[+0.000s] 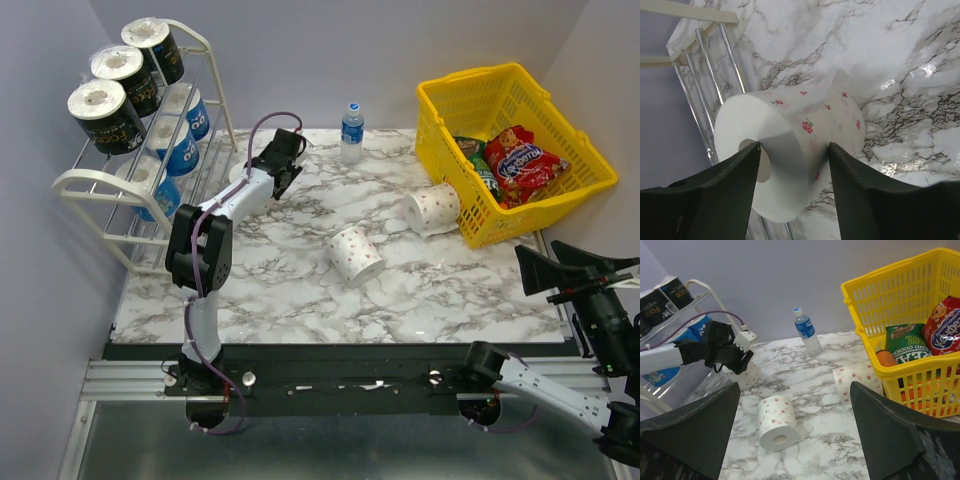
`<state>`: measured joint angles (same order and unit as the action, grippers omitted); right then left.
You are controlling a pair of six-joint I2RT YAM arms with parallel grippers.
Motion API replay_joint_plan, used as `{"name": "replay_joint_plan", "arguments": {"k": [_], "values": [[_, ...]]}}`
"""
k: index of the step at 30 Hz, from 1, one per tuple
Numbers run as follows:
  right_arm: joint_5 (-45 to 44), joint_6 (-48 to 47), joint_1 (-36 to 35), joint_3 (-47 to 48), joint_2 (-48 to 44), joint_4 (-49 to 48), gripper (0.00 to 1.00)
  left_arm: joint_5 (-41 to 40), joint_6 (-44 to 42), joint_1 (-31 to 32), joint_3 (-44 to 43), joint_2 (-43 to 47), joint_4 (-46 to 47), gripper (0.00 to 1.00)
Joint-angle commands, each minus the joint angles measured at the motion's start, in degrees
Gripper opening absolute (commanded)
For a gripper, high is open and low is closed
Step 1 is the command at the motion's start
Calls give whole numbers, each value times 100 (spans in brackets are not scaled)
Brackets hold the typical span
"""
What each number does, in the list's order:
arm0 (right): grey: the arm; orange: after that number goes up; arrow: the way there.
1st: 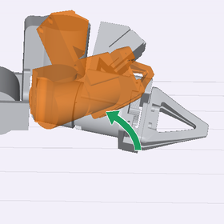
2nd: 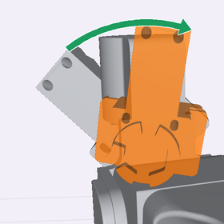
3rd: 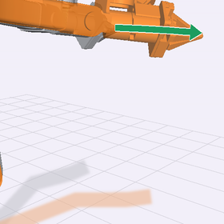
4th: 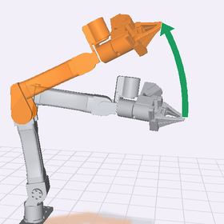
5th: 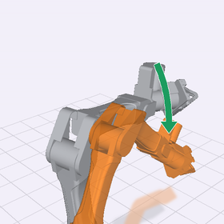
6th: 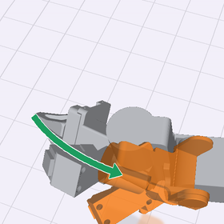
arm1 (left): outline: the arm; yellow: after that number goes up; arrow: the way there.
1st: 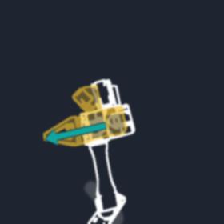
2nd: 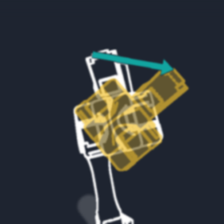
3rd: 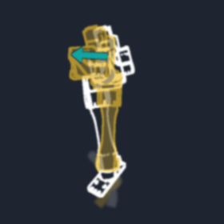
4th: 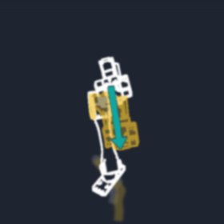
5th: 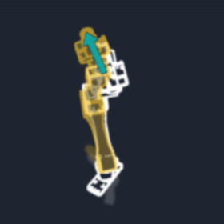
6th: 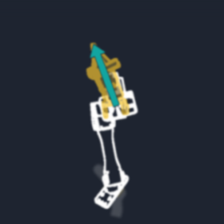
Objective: Place and organize the paper towels onto the shelf
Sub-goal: Pick up the paper towel from the center of the board.
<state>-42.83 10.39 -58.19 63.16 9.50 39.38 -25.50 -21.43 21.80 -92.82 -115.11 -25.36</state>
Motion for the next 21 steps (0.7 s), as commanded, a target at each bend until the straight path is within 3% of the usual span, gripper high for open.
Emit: {"name": "replay_joint_plan", "arguments": {"k": [1, 9, 21], "values": [[-103, -143, -34, -119, 149, -202, 100, -351, 95, -27, 106, -82, -12, 73], [-85, -187, -43, -216, 202, -299, 100, -404, 157, -18, 194, 59, -48, 74], [-112, -213, -43, -216, 158, -299, 100, -860, 52, -141, 80, -3, 49, 48]]}}
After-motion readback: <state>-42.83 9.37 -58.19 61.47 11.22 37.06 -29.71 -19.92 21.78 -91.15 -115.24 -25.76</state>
